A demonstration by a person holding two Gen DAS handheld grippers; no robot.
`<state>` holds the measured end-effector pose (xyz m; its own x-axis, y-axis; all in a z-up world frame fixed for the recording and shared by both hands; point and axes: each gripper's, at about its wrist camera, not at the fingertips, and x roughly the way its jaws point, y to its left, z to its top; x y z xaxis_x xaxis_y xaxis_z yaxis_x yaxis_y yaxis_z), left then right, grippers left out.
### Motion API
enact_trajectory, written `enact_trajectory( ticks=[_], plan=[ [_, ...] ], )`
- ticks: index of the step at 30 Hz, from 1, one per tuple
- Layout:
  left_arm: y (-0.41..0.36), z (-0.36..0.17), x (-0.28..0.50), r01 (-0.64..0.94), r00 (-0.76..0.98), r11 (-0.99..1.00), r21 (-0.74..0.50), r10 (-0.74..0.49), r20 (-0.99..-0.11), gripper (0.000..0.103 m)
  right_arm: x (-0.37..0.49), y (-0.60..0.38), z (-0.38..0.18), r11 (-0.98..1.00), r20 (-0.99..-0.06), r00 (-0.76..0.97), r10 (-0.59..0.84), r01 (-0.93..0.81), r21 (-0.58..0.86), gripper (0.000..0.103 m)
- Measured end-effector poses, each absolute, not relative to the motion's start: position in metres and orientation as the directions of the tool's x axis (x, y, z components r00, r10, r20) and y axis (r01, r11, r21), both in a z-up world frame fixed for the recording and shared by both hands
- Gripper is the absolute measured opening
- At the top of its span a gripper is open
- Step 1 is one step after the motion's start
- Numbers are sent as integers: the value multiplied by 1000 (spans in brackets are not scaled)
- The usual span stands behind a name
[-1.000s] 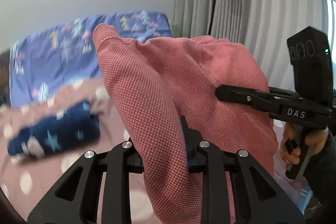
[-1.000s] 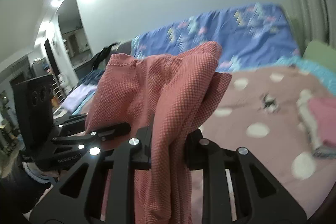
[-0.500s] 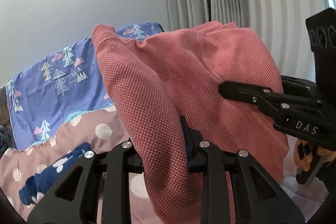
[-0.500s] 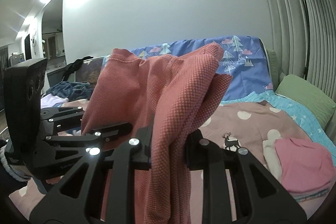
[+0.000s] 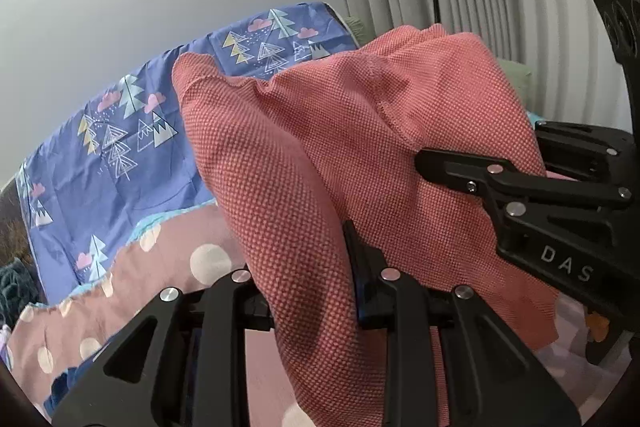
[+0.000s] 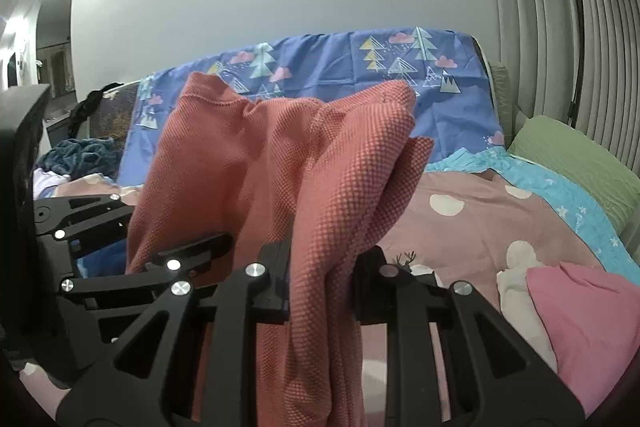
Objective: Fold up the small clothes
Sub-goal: 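Grasp the shirt end with both grippers and lift it up, then fold the lifted shirt over onto itself and open both grippers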
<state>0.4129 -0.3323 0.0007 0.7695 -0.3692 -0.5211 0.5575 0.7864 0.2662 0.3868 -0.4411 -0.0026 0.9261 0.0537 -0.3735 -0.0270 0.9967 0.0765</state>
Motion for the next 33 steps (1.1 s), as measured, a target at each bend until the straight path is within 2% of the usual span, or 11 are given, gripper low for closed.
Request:
enact_trajectory(
  ticks=[5, 7, 9, 10, 12, 15, 18, 22, 24, 29, 33],
  plan=[
    [-342, -18, 436, 525, 792, 793, 308, -323, -518, 30, 413, -439, -18, 999, -387, 922, 19, 1, 53, 21],
    [-342, -29, 449, 499, 802, 806, 318, -291, -522, 42, 426, -439, -27, 999, -398, 917, 3, 15, 43, 23],
    [-340, -43, 459, 452, 812, 824, 342, -221, -540, 59, 441, -442, -44, 996, -434, 898, -79, 89, 3, 51],
    [-336, -54, 463, 418, 821, 829, 372, -169, -546, 63, 447, -445, -55, 990, -453, 881, -134, 141, -19, 77],
    [-328, -74, 469, 404, 805, 826, 394, -116, -582, 64, 452, -459, -82, 986, -530, 838, -126, 163, 23, 77],
    [-312, -115, 472, 472, 692, 804, 362, -83, -717, 64, 458, -486, -120, 961, -662, 749, -22, 198, 192, 70],
    [-303, -134, 461, 480, 683, 806, 347, -95, -725, 64, 448, -498, -142, 922, -728, 685, -22, 296, 250, 63],
    [-295, -129, 450, 452, 674, 839, 302, -99, -733, 64, 416, -486, -131, 930, -672, 737, -77, 296, 218, 63],
    [-292, -124, 437, 432, 692, 849, 304, -96, -716, 67, 382, -479, -121, 930, -607, 790, -86, 283, 236, 69],
    [-268, -103, 365, 441, 729, 873, 206, -215, -649, 84, 292, -455, -100, 939, -513, 852, -99, 250, 234, 86],
    [-240, -79, 305, 422, 758, 896, 139, -265, -596, 95, 218, -430, -71, 957, -469, 877, -105, 216, 191, 92]
  ],
)
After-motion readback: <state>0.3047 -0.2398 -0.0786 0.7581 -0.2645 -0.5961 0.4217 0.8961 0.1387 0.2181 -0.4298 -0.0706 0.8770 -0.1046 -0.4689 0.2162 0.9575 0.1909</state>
